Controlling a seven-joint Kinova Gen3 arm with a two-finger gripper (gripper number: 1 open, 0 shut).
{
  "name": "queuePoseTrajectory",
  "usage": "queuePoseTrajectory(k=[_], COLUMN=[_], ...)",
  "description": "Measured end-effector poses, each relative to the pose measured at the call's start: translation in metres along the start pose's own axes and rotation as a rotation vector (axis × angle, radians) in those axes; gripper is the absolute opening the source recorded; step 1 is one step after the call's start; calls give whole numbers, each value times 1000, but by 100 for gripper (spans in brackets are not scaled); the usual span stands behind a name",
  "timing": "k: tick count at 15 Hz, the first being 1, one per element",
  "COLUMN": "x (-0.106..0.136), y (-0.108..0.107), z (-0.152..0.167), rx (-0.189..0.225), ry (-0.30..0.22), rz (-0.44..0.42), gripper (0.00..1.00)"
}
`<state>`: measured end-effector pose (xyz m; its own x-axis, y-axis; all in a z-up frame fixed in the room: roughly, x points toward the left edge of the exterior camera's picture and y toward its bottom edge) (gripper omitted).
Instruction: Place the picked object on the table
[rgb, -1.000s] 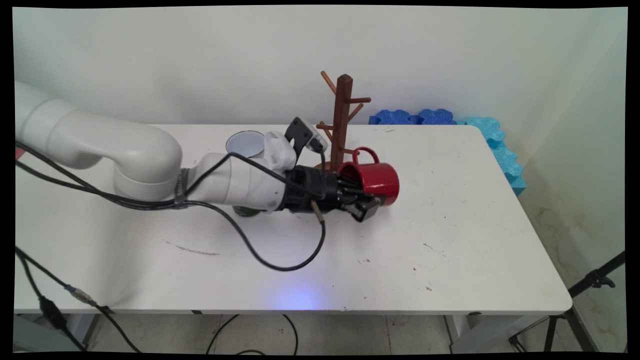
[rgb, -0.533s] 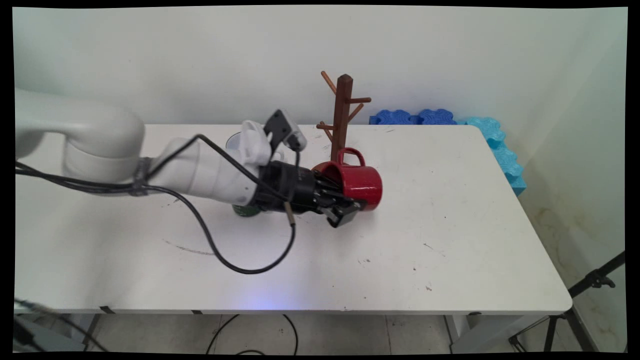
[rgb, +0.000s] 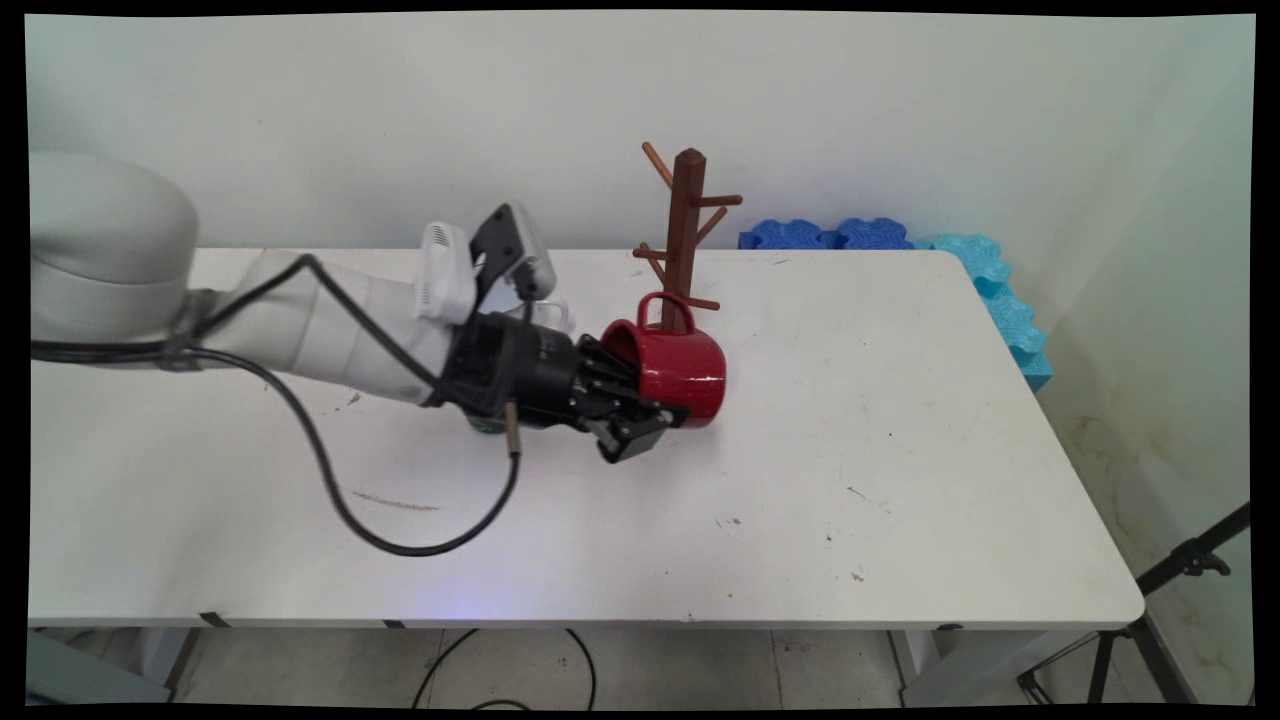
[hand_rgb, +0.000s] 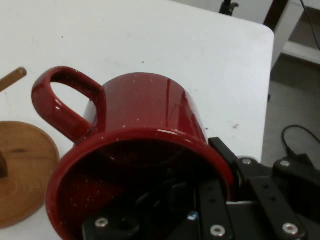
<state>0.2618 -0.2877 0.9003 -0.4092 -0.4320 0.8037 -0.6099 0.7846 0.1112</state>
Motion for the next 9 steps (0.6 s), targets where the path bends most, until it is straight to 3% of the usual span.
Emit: queuePoseTrajectory(k=[9], x=[-1], y=[-2], z=[-46], rx=[-11], ry=[-75], rz=[93], gripper=[0])
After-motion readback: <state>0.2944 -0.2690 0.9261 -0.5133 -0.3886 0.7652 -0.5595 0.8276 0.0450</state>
